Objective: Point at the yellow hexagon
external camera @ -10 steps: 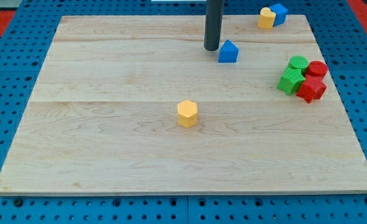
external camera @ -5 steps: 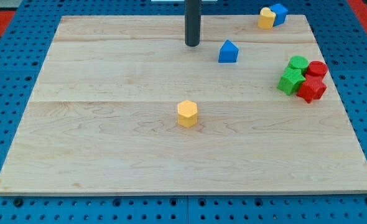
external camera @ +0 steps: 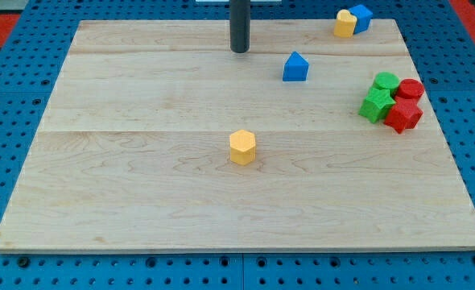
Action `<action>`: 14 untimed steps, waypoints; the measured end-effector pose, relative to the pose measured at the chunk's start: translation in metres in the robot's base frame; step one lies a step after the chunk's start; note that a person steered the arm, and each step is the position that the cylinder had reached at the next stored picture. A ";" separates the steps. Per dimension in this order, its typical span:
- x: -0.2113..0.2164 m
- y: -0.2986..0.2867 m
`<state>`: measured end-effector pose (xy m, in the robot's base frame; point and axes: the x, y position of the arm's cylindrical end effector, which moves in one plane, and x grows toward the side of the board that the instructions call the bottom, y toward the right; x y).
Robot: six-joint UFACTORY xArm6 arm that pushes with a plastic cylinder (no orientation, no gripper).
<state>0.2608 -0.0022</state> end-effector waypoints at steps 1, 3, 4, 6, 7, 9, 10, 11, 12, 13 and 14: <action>0.009 -0.021; 0.035 -0.054; 0.037 -0.062; 0.037 -0.077; 0.037 -0.085; 0.037 -0.098; 0.037 -0.105; 0.036 -0.106; 0.025 -0.092; 0.032 -0.082; 0.056 -0.091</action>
<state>0.3165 -0.0932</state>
